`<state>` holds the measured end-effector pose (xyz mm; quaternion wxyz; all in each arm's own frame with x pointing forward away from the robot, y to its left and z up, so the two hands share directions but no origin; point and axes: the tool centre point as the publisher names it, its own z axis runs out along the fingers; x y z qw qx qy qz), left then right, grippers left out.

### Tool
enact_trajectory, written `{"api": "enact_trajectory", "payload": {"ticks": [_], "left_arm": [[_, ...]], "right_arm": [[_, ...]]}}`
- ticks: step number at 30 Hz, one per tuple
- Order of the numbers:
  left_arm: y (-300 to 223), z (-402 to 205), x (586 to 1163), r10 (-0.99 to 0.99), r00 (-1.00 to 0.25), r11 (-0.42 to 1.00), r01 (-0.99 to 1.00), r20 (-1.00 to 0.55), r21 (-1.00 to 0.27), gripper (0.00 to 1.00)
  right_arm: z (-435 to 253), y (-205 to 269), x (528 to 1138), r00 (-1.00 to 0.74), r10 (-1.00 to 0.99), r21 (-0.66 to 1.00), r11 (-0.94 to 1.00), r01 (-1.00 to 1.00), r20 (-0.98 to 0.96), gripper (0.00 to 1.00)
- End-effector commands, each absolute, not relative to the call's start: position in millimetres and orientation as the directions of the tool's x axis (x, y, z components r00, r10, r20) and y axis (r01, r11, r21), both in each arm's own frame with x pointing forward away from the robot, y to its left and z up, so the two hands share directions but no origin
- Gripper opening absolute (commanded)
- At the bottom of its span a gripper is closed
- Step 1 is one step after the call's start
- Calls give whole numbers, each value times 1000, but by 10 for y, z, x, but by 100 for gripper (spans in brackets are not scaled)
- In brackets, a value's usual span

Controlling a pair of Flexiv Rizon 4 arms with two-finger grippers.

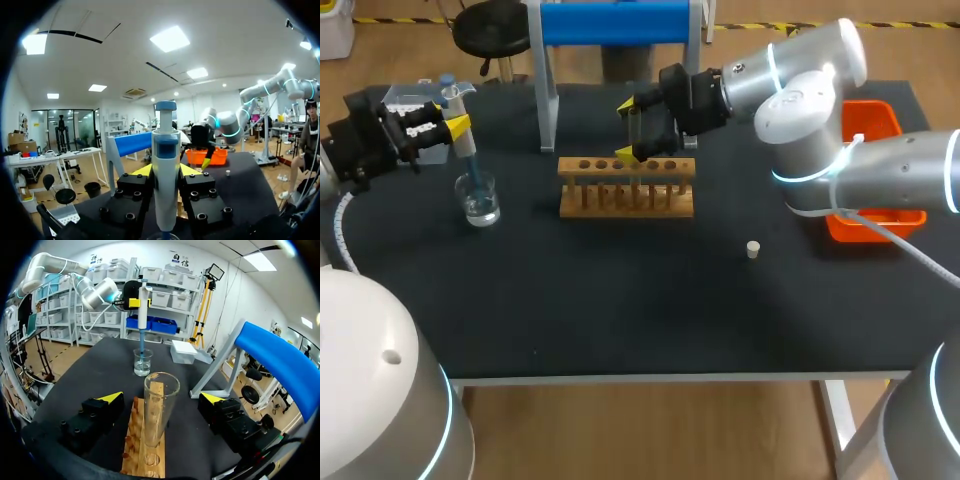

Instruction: Invert the test tube, pick up the pipette, mount the tip to pipette, aspirate from beaker and dispense into the tube, eject the tip, return the pipette, and cap with the stopper.

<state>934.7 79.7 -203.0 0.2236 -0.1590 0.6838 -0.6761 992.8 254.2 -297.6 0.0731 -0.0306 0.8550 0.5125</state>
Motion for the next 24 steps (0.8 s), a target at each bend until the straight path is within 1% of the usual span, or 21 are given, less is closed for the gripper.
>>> {"api": "enact_trajectory", "payload": {"ticks": [1,8,24], "left_arm": [[802,-2027,9349,-519,-850,35,84,-90,-996,0],[801,-2006,9345,-521,-848,39,86,-93,-996,0],[663,-1305,9271,-501,-836,157,166,-223,-974,0]], "right_arm": [[-2972,2540,9926,-987,23,871,474,-127,-156,100],[-2972,2540,9926,-987,23,871,474,-127,-156,100],[-2972,2540,9926,-987,23,871,474,-127,-156,100]]}}
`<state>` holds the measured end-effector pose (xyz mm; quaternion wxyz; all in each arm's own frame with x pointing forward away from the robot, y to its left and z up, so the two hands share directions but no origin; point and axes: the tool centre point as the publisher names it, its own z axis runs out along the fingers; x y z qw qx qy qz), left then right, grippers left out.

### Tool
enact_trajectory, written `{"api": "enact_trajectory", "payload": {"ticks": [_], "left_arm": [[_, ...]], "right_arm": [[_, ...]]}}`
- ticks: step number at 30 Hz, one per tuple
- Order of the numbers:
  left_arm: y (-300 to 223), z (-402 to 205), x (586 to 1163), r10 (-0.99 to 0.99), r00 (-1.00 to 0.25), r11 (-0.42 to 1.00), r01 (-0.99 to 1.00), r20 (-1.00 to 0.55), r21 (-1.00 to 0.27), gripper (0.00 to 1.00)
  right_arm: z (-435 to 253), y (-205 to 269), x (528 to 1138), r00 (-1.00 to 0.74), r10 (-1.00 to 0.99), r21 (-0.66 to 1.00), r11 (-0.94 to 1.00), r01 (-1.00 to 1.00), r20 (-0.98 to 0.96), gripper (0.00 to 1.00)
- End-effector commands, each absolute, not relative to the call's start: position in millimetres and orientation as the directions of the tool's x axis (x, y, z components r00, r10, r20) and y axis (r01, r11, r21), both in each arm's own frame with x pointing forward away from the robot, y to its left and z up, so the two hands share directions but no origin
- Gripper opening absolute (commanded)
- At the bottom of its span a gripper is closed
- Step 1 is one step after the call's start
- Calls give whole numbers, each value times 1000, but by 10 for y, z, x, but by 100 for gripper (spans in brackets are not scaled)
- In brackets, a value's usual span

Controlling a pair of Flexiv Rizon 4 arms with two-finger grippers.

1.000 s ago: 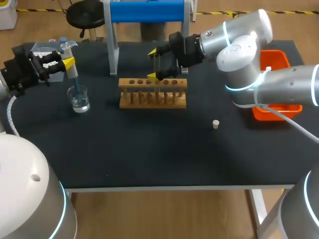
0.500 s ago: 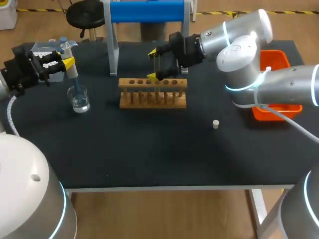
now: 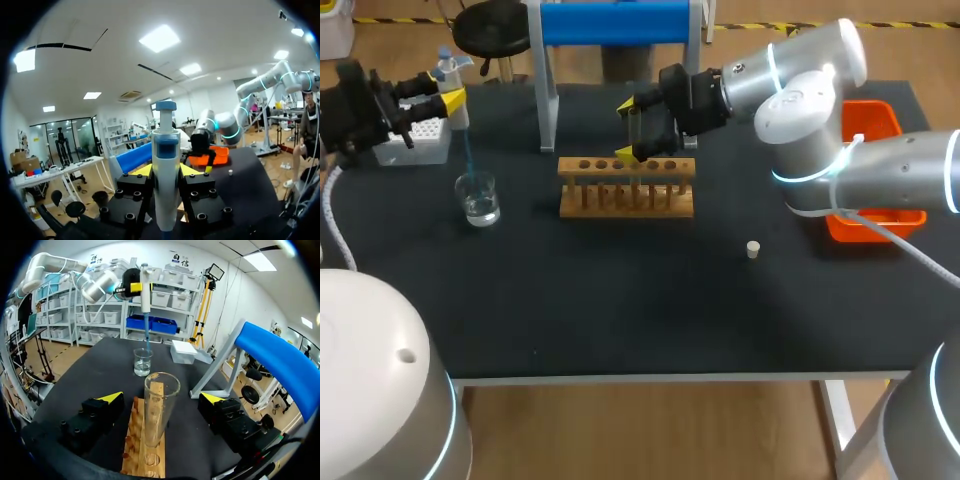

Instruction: Invert the test tube, pick up the pipette, mount the tip to pipette, aspirate from beaker and dispense into the tube, eject the tip, return the pipette, and cap with the stopper.

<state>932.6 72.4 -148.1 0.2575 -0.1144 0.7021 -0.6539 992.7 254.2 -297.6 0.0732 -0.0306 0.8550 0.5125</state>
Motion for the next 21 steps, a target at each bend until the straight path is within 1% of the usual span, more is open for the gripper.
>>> {"api": "enact_trajectory", "payload": {"ticks": [1,11,19,21], "left_arm": [[639,-1267,9268,-500,-834,168,171,-233,-971,0],[294,-927,9250,-449,-854,200,190,-262,-961,0],[-55,-645,9214,-407,-881,232,154,-240,-960,0],[-137,-588,9210,-403,-892,212,126,-204,-969,0]], "right_arm": [[-2972,2540,9926,-987,23,871,474,-127,-156,100],[-2972,2540,9926,-987,23,871,474,-127,-156,100],[-2972,2540,9926,-987,23,871,474,-127,-156,100],[-2972,2540,9926,-987,23,871,474,-127,-156,100]]}}
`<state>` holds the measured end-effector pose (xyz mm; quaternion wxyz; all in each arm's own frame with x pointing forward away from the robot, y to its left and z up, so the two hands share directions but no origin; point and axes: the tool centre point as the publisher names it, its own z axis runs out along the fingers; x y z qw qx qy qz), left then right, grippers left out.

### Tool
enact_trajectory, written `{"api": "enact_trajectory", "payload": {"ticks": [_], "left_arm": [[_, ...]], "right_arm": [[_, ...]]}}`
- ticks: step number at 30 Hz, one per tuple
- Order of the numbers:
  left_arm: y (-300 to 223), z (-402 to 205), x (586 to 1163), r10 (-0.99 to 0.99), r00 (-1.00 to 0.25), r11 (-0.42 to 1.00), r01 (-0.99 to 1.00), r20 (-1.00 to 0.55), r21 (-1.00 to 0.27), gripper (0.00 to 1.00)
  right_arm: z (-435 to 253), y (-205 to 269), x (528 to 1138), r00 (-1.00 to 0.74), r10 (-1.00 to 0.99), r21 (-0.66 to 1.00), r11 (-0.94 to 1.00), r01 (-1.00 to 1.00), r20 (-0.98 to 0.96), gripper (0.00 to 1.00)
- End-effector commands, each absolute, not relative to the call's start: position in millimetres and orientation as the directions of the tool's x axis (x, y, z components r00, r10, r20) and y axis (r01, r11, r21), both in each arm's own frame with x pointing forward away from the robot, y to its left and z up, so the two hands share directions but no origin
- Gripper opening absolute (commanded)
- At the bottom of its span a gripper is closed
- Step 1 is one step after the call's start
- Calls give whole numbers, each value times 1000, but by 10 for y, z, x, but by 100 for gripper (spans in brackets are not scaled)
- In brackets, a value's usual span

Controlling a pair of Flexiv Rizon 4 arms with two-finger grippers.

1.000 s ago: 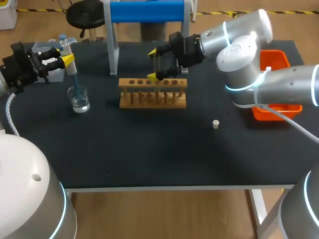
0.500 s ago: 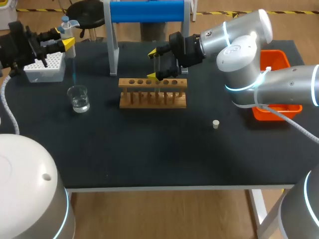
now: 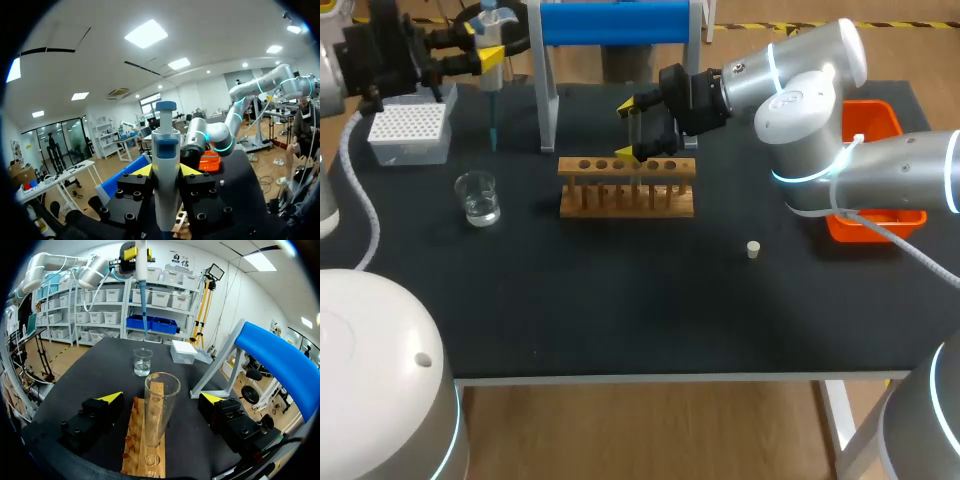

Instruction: Invert the test tube, pick up the pipette, mount the tip to pipette, aspirate from beaker and dispense into the tube, eject the tip, return the pipette, and cap with the stopper.

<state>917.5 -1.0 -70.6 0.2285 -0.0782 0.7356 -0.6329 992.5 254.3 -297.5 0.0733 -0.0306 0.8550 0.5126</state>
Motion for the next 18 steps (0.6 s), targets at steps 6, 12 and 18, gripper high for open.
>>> {"api": "enact_trajectory", "payload": {"ticks": [6,12,18], "left_arm": [[-355,-448,9201,-380,-911,191,94,-162,-977,0],[-576,-279,9197,-353,-926,119,100,-136,-988,0],[-843,-160,9237,-303,-941,113,121,-151,-986,0]], "right_arm": [[-2972,2540,9926,-987,23,871,474,-127,-156,100],[-2972,2540,9926,-987,23,871,474,-127,-156,100],[-2972,2540,9926,-987,23,871,474,-127,-156,100]]}}
